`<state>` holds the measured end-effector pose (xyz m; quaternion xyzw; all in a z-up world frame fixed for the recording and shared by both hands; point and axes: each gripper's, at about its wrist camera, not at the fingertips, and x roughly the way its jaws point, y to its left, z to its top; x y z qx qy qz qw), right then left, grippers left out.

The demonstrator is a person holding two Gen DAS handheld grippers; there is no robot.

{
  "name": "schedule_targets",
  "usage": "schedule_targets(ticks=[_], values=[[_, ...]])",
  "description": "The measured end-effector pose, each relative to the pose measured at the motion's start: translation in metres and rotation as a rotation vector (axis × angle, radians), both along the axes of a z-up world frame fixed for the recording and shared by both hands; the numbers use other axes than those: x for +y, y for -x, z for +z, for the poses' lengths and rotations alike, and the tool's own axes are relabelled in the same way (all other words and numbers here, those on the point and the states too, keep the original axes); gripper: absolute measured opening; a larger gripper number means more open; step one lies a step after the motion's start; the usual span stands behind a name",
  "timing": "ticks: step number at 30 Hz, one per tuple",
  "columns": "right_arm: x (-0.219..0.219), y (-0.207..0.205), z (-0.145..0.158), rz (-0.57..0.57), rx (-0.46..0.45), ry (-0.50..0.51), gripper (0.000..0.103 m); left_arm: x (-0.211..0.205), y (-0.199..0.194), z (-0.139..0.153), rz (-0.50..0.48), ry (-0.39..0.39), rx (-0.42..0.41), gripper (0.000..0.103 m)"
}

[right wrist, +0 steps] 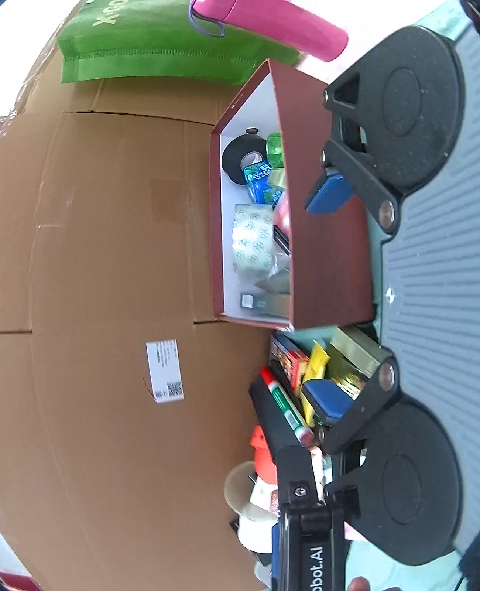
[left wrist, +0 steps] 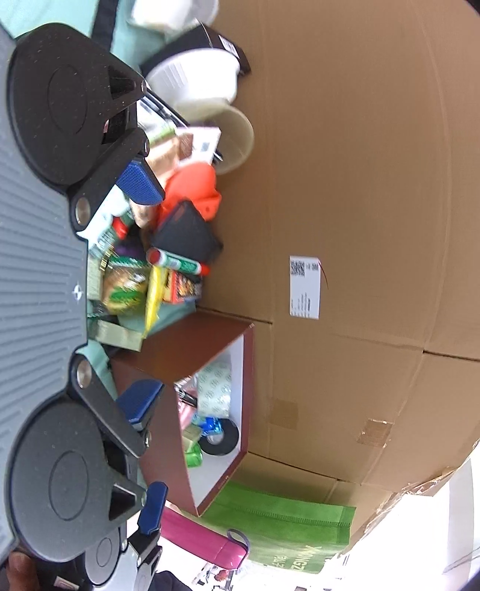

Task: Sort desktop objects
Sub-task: 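Return the left gripper to the pile of packets and markers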

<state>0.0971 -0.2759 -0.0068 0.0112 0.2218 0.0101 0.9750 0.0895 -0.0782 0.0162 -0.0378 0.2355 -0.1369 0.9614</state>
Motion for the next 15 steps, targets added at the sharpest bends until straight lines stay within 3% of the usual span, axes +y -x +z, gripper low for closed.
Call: schedule_targets(ticks=[15], values=[[0.058,0.052,-0.009,0.07,0.056,0.026,0.094,0.05,0.062,-0.002,0.101,0.028,-0.018,0.103]])
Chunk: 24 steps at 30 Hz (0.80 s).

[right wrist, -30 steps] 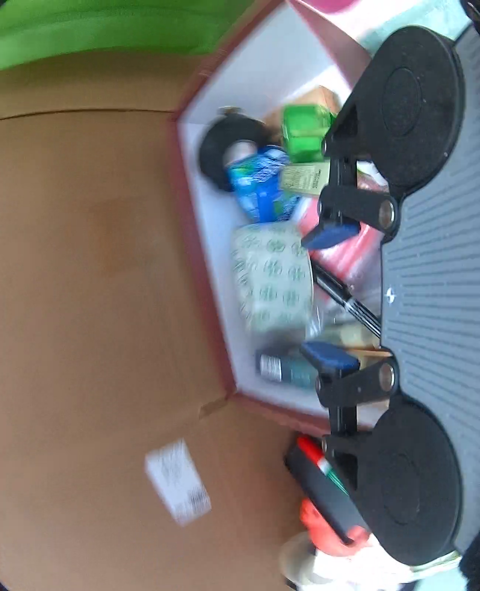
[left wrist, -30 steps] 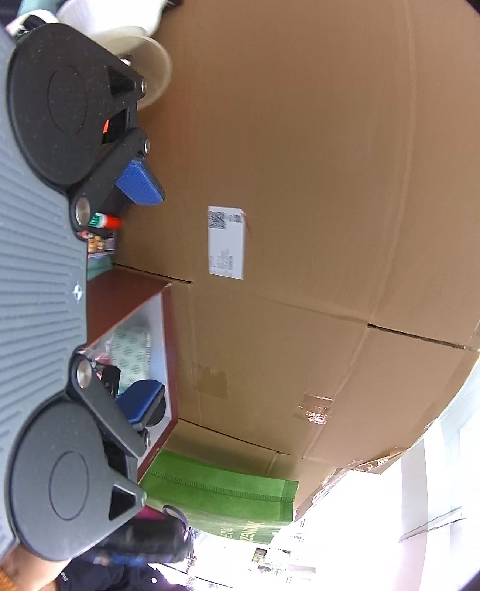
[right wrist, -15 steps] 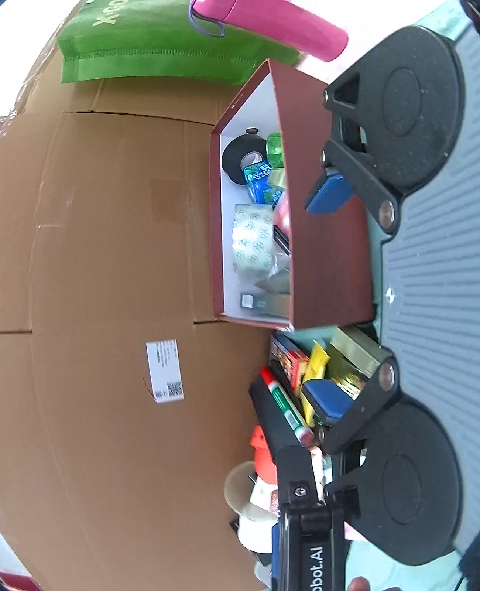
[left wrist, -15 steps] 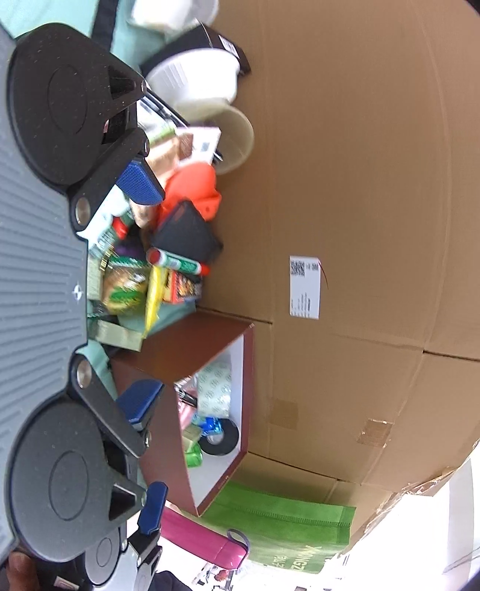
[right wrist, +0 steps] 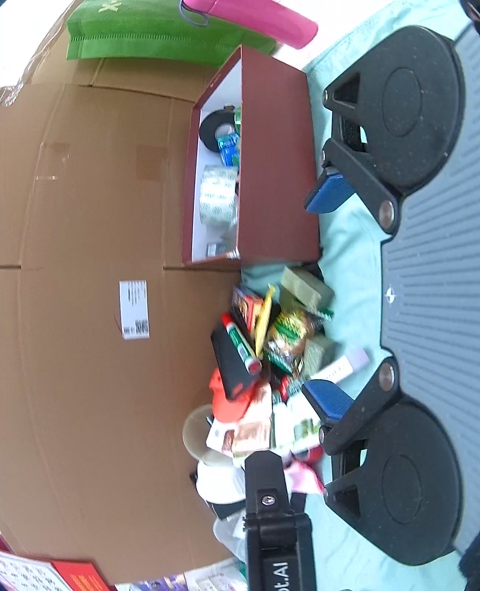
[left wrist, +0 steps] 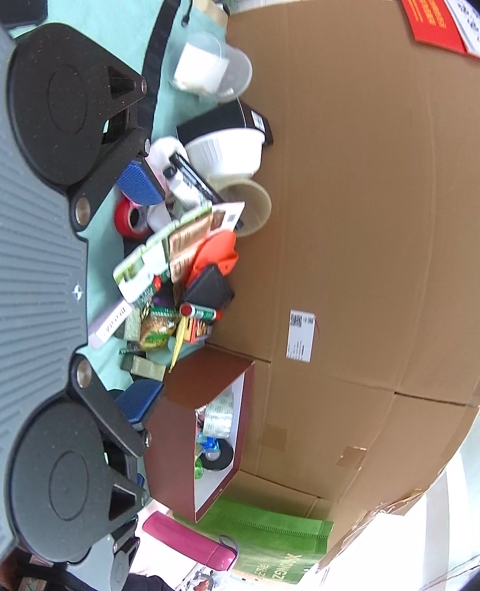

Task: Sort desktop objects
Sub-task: 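Return the left gripper to the pile of packets and markers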

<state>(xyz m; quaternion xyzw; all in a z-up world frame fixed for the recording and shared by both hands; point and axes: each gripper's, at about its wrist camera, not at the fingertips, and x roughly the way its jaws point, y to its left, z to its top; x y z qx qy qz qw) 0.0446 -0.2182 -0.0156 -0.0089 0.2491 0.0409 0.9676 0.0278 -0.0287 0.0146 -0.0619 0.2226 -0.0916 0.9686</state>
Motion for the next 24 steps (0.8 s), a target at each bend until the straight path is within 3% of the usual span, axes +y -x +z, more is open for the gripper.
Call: schedule_targets(ticks=[8,17,24], values=[[0.023,0.01,-0.008,0.053,0.023,-0.025,0.095,0.031,0.016,-0.007,0.058,-0.017,0.009,0.103],[0.039,0.003,-0.025,0.135,0.078,-0.056,0.095,0.067,-0.003,-0.034,0.143,0.034,0.124,0.102],[0.042,-0.015,-0.039,0.189,0.125,-0.083,0.095,0.059,-0.027,-0.038,0.079,0.083,0.131,0.097]])
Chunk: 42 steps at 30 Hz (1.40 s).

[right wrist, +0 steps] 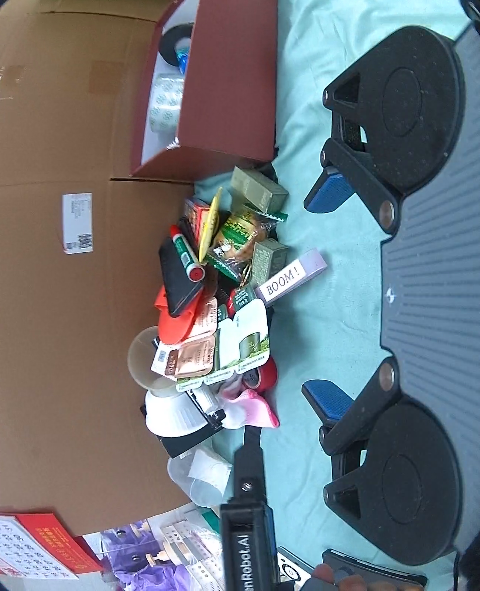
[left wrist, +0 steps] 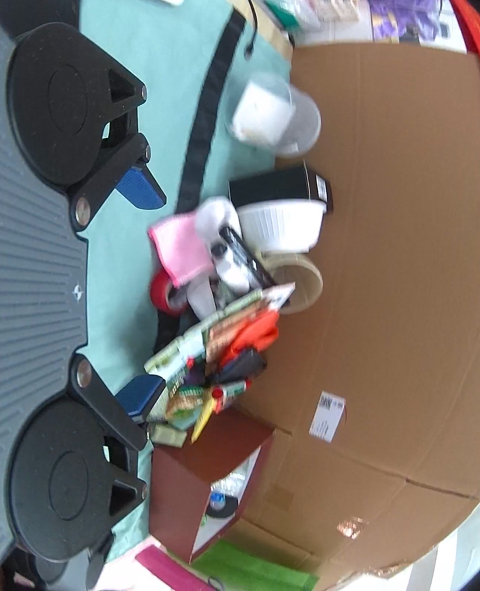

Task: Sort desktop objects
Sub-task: 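Return the left gripper to the pile of packets and markers, then grasp a flat green-white packet from the pile with the left gripper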

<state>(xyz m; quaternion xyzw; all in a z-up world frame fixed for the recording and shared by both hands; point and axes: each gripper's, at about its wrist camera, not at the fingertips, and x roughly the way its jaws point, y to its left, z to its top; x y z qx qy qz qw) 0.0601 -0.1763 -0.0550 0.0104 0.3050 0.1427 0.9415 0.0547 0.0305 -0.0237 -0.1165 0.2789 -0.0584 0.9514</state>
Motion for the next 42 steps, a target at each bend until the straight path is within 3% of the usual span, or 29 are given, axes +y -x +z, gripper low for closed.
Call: schedule_targets(ticks=[8,14,18,20,24,28,33,37,42], values=[[0.0,-0.023,-0.011,0.013,0.02,-0.001,0.093,-0.017,-0.051,-0.015,-0.044,0.066,0.043,0.081],[0.016,-0.04,-0.018,0.079,0.013,0.021,0.092,-0.015,-0.08,-0.018,-0.062,0.073,0.07,0.067],[0.033,-0.054,-0.017,0.119,-0.017,0.033,0.09,-0.014,-0.097,-0.022,-0.085,0.062,0.092,0.05],[0.041,-0.059,-0.016,0.14,-0.037,0.049,0.084,-0.014,-0.103,-0.025,-0.094,0.059,0.106,0.043],[0.05,-0.071,-0.017,0.152,-0.073,0.091,0.083,-0.01,-0.111,-0.03,-0.134,0.114,0.143,0.024],[0.054,-0.077,-0.018,0.157,-0.113,0.125,0.081,-0.013,-0.111,-0.026,-0.163,0.08,0.131,0.023],[0.061,-0.073,-0.023,0.216,-0.129,0.167,0.081,-0.012,-0.111,-0.022,-0.186,0.092,0.12,0.014],[0.067,-0.076,-0.025,0.221,-0.158,0.211,0.08,-0.017,-0.114,-0.016,-0.191,0.068,0.105,0.015],[0.067,-0.084,-0.024,0.193,-0.137,0.194,0.048,-0.013,-0.121,-0.017,-0.181,0.08,0.119,0.021]])
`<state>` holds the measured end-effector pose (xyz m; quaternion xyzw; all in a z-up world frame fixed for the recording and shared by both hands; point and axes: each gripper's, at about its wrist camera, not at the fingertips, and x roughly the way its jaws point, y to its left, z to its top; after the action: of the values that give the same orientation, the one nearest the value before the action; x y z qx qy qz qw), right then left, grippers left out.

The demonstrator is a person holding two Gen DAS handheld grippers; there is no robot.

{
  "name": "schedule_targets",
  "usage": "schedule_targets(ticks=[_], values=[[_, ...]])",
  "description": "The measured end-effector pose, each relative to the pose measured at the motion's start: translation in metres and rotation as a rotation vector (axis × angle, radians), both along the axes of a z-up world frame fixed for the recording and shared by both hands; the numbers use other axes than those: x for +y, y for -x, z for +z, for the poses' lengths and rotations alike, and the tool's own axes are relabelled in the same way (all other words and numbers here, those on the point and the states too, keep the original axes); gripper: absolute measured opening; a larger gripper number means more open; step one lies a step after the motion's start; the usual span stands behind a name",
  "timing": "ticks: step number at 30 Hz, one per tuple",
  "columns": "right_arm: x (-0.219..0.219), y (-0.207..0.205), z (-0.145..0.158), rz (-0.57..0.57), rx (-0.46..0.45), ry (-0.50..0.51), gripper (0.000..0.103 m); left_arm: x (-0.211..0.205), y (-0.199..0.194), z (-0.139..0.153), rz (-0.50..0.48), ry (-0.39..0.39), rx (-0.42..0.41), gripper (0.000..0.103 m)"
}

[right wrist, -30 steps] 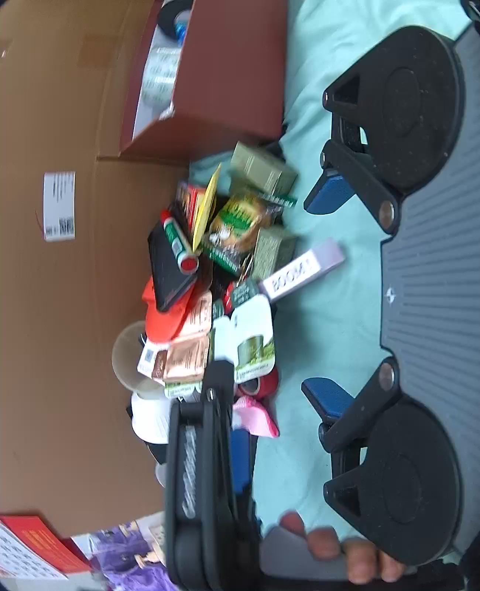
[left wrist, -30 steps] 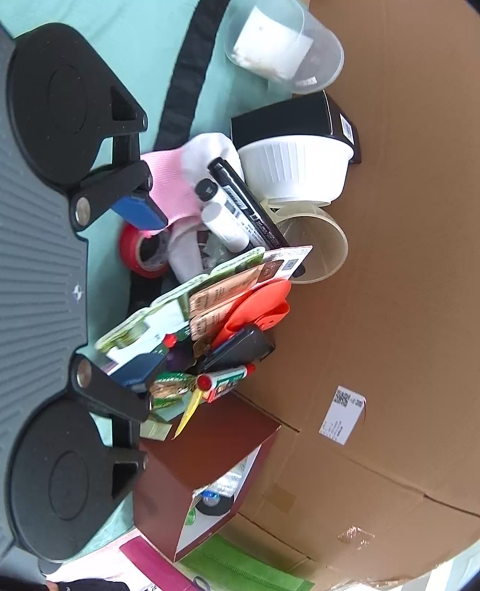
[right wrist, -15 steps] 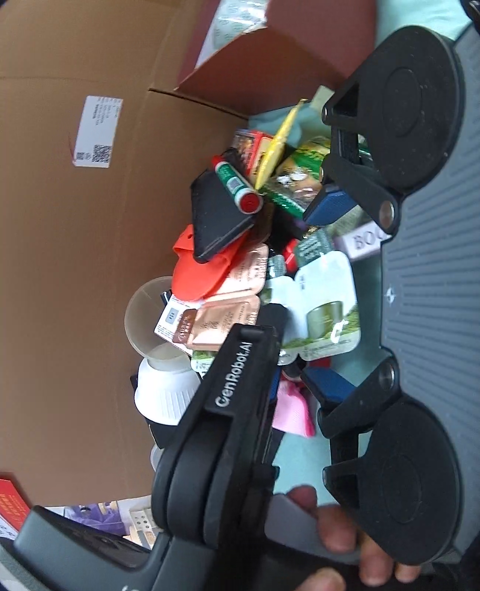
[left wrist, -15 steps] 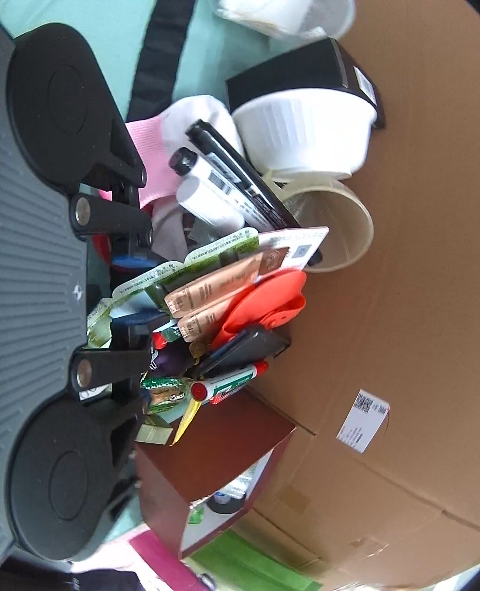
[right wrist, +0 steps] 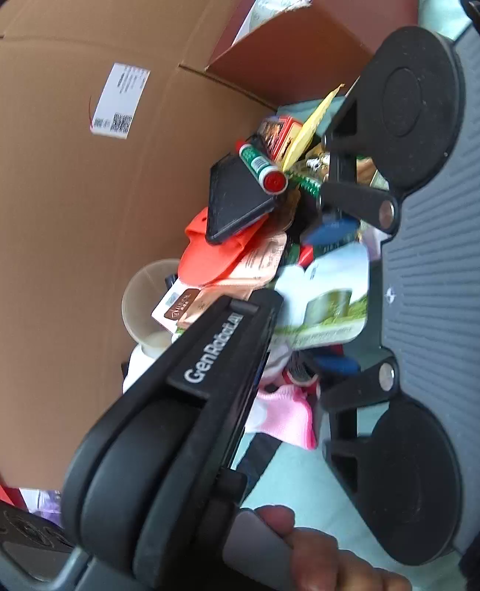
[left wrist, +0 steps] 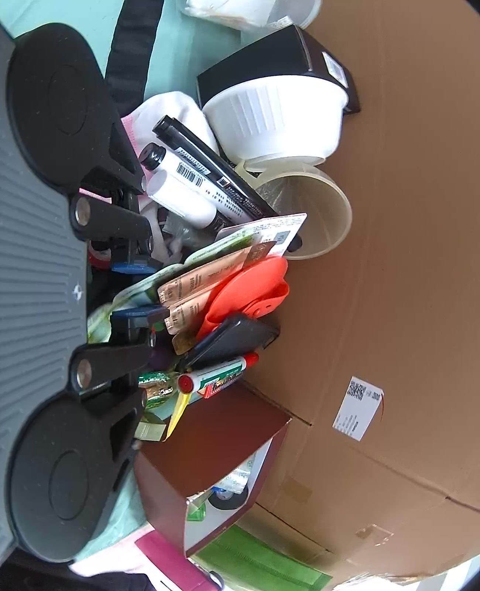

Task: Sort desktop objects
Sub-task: 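Carry the packet into the red-brown box and open the left gripper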

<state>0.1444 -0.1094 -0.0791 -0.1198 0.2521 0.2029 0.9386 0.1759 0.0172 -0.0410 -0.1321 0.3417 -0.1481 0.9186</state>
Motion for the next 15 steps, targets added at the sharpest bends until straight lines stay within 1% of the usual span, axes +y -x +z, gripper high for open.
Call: schedule_targets(ticks=[2,4,5,6,7,9,10,11,12,14,15], values=[[-0.003,0.006,0.001,-0.004,-0.008,0.001,0.036,0.003,-0.002,-0.003,0.015,0.038,0.024,0.024],[-0.006,0.012,0.002,-0.005,-0.01,0.005,0.028,0.002,0.0,-0.005,0.025,0.054,0.034,0.025],[-0.007,0.014,0.003,-0.01,-0.008,0.003,0.025,0.0,0.003,-0.006,0.02,0.048,0.033,0.024],[-0.009,0.016,0.004,-0.015,-0.005,0.001,0.024,-0.002,0.007,-0.005,0.006,0.036,0.03,0.021],[-0.01,0.018,0.005,-0.017,-0.002,-0.002,0.02,-0.004,0.012,-0.004,-0.007,0.024,0.022,0.018],[-0.013,0.025,0.008,-0.016,-0.004,-0.013,0.018,-0.007,0.023,0.0,-0.014,0.003,0.006,0.018],[-0.015,0.03,0.01,-0.007,-0.004,-0.02,0.016,-0.009,0.029,0.003,-0.014,-0.009,-0.005,0.02],[-0.017,0.036,0.011,0.004,-0.006,-0.024,0.013,-0.01,0.034,0.005,-0.012,-0.019,-0.018,0.026],[-0.019,0.043,0.012,0.014,-0.01,-0.028,0.012,-0.011,0.037,0.006,-0.009,-0.03,-0.024,0.039],[-0.023,0.057,0.013,0.032,-0.011,-0.038,0.004,-0.017,0.038,0.006,-0.005,-0.065,-0.028,0.055],[-0.025,0.063,0.013,0.036,-0.01,-0.045,0.003,-0.019,0.038,0.003,-0.011,-0.078,-0.023,0.055]])
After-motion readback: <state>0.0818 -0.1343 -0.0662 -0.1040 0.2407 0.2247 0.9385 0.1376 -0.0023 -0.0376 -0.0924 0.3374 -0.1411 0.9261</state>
